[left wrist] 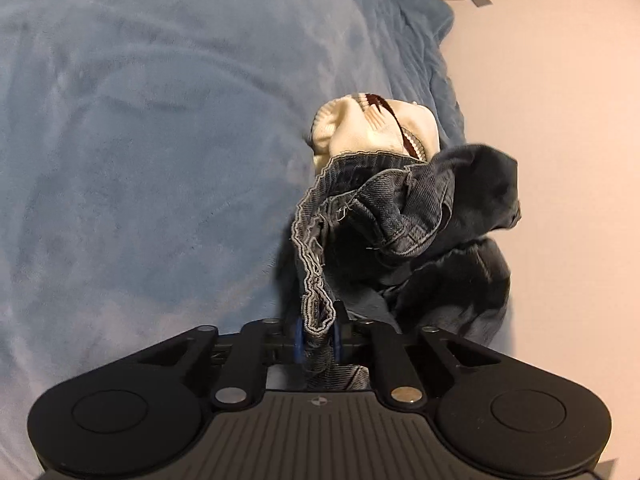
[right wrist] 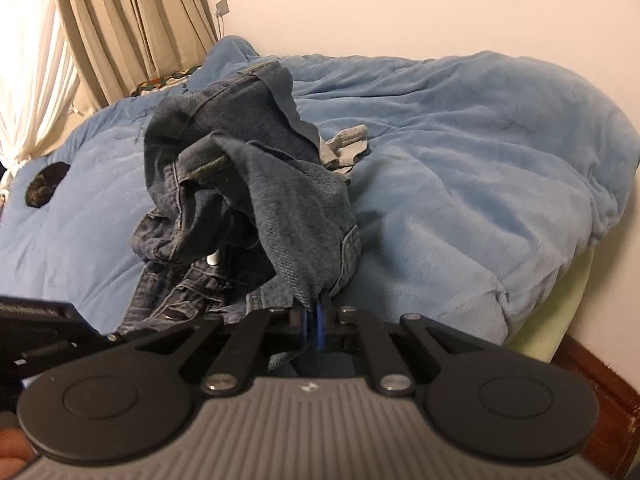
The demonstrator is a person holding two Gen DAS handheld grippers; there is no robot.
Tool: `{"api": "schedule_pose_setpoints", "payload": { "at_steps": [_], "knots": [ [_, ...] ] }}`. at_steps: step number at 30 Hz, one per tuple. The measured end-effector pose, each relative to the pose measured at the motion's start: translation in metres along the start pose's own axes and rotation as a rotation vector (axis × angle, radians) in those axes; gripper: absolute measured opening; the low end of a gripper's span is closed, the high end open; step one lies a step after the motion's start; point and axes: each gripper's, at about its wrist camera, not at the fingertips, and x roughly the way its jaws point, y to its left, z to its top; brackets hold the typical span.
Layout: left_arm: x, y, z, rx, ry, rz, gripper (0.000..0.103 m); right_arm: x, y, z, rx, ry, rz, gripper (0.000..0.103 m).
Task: Fold clothes
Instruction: 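Lift the shorts by the waistband with both grippers and shake them out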
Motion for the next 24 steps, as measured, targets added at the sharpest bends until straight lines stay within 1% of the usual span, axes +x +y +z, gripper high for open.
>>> {"api": "schedule_pose_setpoints", "payload": {
  "at_steps": [3,5,8,10,13,17,20,23,24],
  "knots": [
    [-0.019,-0.007,-0.002,0.08,-0.031,0.011,0.01,-0.006,-0.001,-0.001,0.008,0.002,0.021,0.004],
    [-0.031,-0.012,-0.003,0.133,-0.052,0.018,0.01,-0.016,0.007,-0.005,-0.012,0.002,0.043,0.004],
    [-0.068,-0.01,-0.002,0.194,-0.11,0.024,0.009,-0.034,0.028,-0.013,-0.07,-0.011,0.085,0.004],
    [-0.096,-0.003,0.0,0.223,-0.148,0.03,0.008,-0.049,0.046,-0.02,-0.108,-0.019,0.13,0.004],
    [-0.141,0.013,0.005,0.233,-0.212,0.024,0.008,-0.072,0.077,-0.029,-0.147,-0.02,0.227,0.004],
    [-0.217,0.043,0.013,0.235,-0.333,0.019,0.007,-0.105,0.132,-0.047,-0.219,-0.009,0.376,0.004],
    [-0.28,0.07,0.018,0.242,-0.438,0.035,0.007,-0.126,0.183,-0.069,-0.285,0.016,0.466,0.004],
    [-0.33,0.105,0.022,0.214,-0.491,0.064,0.007,-0.142,0.237,-0.104,-0.358,0.072,0.557,0.004],
    [-0.341,0.115,0.022,0.202,-0.507,0.083,0.007,-0.148,0.255,-0.116,-0.382,0.093,0.587,0.004]
  ]
}}
